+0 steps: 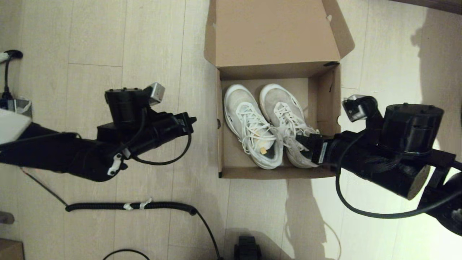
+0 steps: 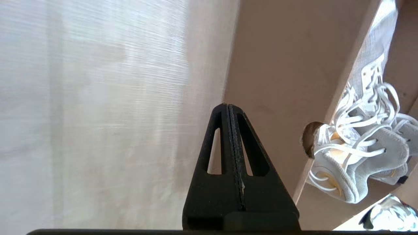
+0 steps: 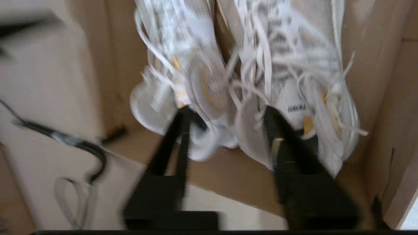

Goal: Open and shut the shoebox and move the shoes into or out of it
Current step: Open the shoe box, then put the shoes out of the shoe box

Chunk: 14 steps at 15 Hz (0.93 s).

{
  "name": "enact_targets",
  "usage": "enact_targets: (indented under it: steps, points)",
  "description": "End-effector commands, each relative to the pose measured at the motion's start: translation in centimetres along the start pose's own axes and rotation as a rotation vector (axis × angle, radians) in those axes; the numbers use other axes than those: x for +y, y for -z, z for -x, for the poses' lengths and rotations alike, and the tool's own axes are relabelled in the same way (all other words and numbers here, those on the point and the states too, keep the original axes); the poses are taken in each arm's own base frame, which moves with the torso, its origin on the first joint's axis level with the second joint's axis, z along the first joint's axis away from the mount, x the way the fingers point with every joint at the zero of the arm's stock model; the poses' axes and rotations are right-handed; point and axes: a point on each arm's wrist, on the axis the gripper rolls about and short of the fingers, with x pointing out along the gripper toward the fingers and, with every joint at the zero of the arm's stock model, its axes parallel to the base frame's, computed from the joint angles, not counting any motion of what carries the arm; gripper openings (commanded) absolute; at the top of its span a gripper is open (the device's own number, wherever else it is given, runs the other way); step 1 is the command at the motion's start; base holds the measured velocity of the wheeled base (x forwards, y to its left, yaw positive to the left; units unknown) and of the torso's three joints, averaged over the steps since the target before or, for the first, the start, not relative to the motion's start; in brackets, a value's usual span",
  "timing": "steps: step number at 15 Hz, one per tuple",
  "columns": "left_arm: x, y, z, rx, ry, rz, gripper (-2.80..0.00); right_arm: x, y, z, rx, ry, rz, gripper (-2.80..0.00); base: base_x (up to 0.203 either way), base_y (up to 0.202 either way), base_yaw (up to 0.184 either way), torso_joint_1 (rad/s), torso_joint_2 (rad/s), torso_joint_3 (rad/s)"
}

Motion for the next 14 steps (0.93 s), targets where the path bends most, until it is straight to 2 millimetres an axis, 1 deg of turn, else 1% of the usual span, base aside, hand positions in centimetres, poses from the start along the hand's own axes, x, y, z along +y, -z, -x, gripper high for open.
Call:
enact_targets:
  steps: [1,3,5,7,10,12,14]
  points:
    - [0.2,-0.9,1.5,-0.026,-0.01,0.0,-2.8,-0.1,1.3,-0.9,0.04,0.006,0.015,0.0,0.0,0.0,0.0,0.0,0.0,0.0]
    - [0.4,-0.4,1.9,-0.008,-0.021,0.004,-2.8,0.5,2.0,-1.0,0.062,-0.013,0.023,0.0,0.0,0.0,0.0,0.0,0.0,0.0]
    - [0.4,-0.4,2.4,-0.016,-0.02,0.003,-2.8,0.8,2.7,-1.7,0.08,-0.024,0.028,0.0,0.0,0.0,0.0,0.0,0.0,0.0]
    - [0.4,-0.2,3.1,-0.016,-0.023,0.004,-2.8,1.2,4.0,-3.2,0.078,-0.03,0.047,0.0,0.0,0.0,0.0,0.0,0.0,0.0]
    - [0.5,-0.3,4.0,-0.041,-0.037,0.005,-2.8,1.0,6.2,-5.5,0.043,0.022,0.089,0.0,0.0,0.0,0.0,0.0,0.0,0.0]
    - [0.5,-0.4,4.5,-0.052,-0.039,0.005,-2.8,0.9,7.1,-6.7,0.02,0.043,0.11,0.0,0.0,0.0,0.0,0.0,0.0,0.0]
    - [0.7,-0.2,4.9,-0.052,-0.046,0.008,-2.8,0.9,7.3,-7.6,0.013,0.052,0.124,0.0,0.0,0.0,0.0,0.0,0.0,0.0]
